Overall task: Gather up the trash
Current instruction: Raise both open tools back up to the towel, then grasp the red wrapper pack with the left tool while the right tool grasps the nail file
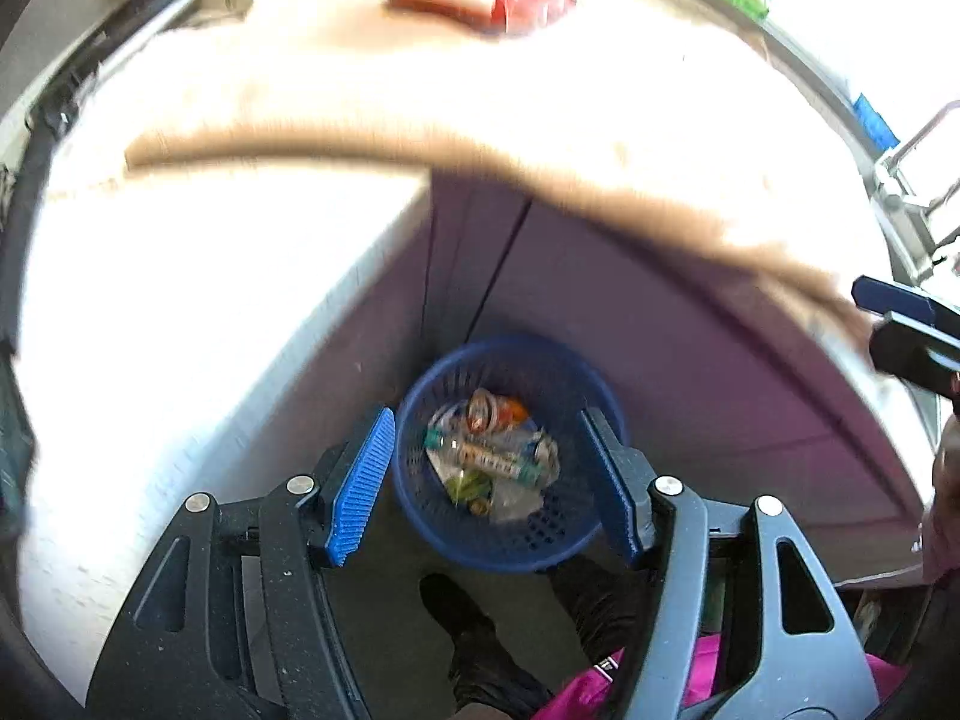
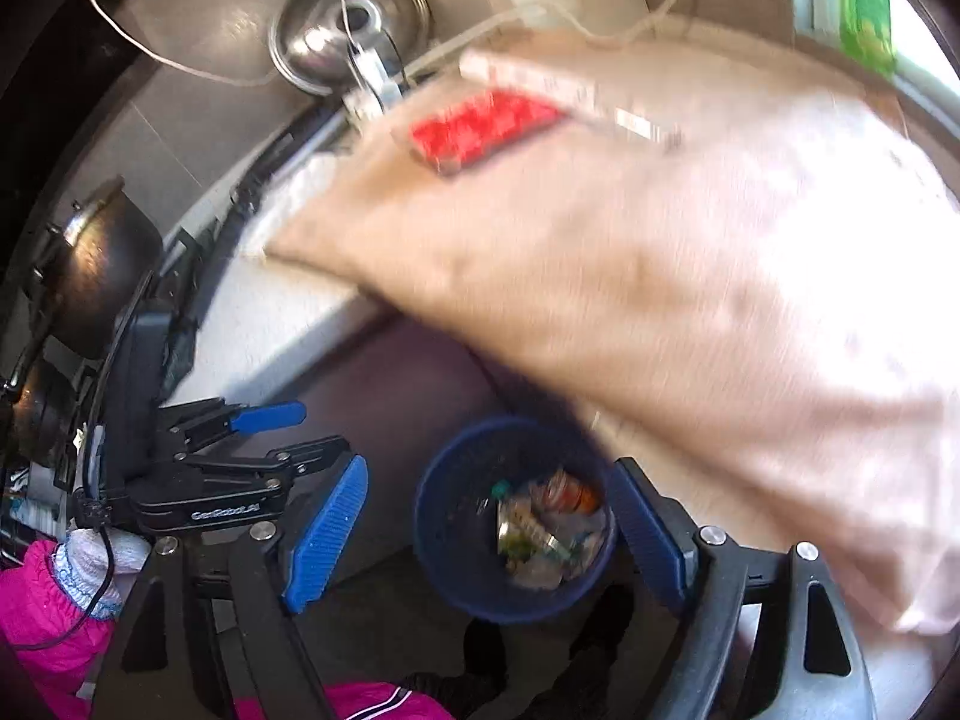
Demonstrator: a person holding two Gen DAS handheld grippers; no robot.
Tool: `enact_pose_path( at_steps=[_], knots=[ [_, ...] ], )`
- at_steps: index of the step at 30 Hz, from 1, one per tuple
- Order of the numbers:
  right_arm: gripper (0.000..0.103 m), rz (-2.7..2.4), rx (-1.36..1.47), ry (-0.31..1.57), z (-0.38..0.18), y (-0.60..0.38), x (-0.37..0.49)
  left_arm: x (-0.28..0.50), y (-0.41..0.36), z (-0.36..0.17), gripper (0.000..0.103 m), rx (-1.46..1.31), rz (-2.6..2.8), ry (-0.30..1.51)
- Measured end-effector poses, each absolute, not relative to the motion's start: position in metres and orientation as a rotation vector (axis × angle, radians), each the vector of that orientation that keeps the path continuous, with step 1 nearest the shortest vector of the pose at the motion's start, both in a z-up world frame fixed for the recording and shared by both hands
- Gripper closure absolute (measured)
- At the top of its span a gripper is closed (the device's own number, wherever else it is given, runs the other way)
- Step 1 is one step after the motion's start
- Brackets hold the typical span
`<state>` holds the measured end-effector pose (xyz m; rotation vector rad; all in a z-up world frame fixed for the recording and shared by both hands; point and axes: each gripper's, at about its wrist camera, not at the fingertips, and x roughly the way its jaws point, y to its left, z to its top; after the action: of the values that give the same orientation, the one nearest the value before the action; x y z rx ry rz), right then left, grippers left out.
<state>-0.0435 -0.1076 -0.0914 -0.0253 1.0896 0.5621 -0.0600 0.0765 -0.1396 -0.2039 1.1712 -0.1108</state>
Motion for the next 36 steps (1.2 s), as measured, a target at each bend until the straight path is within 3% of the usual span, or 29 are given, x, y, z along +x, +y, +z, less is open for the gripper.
enact_pose_path(
  at_steps=[5, 11, 25, 36],
  knots=[
    [0.016, 0.569, -0.071, 0.993, -0.054, -0.117, -0.006, -0.039, 0.08, -0.102, 0.026, -0.216, -0.084, 1.089],
    [0.014, 0.587, -0.114, 0.959, -0.038, -0.126, 0.053, -0.001, 0.082, -0.072, 0.021, -0.211, -0.074, 1.041],
    [0.015, 0.657, -0.201, 1.019, -0.052, -0.102, 0.17, 0.09, 0.079, -0.058, 0.02, -0.12, -0.068, 1.081],
    [0.025, 0.729, -0.262, 1.113, -0.085, -0.067, 0.217, 0.134, 0.07, -0.066, 0.02, -0.022, -0.071, 1.154]
  ],
)
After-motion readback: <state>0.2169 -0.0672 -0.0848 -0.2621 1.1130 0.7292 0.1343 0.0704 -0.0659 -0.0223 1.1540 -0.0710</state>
